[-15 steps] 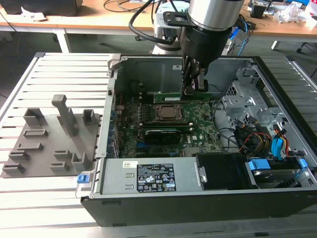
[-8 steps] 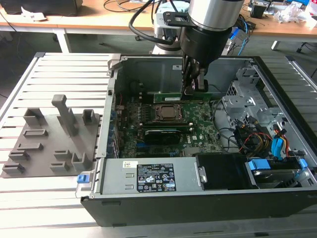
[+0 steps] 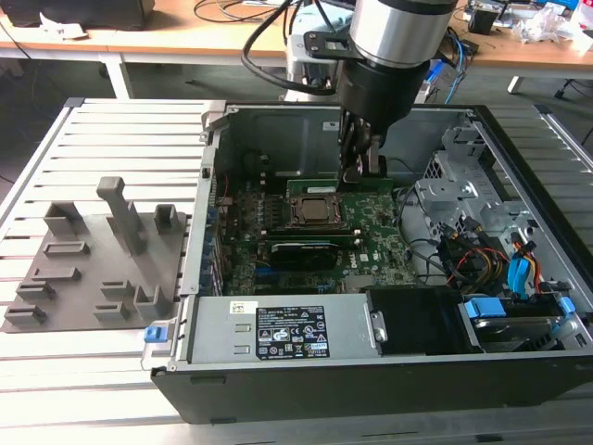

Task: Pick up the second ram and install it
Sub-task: 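Insert the second ram into the second slot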

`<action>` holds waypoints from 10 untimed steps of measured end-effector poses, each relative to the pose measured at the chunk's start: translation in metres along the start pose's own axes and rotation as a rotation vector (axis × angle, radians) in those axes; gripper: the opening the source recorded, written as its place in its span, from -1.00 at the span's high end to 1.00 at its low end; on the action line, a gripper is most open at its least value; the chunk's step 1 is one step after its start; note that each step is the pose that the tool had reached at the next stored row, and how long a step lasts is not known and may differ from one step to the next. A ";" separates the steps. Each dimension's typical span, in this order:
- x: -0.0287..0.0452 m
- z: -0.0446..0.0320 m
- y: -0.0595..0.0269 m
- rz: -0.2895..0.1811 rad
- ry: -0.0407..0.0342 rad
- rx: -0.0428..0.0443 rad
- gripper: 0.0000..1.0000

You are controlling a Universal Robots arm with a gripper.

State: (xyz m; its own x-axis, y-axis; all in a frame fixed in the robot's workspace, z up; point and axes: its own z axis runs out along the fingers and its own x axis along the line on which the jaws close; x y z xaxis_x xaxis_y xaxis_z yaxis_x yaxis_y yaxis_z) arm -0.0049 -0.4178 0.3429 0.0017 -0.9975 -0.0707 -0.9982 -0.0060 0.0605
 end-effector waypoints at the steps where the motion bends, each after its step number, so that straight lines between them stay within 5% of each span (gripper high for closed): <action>1: -0.0003 0.0033 -0.0002 0.000 -0.0001 0.0001 0.73; 3: -0.0003 0.0110 -0.0007 0.000 -0.0001 0.0000 0.73; 10: -0.0041 0.0200 -0.0013 0.000 -0.0002 0.0001 0.73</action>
State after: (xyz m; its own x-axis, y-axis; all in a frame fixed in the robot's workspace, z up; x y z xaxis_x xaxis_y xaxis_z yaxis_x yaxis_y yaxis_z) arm -0.0048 -0.4123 0.3233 0.0018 -0.9975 -0.0710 -0.9982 -0.0061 0.0604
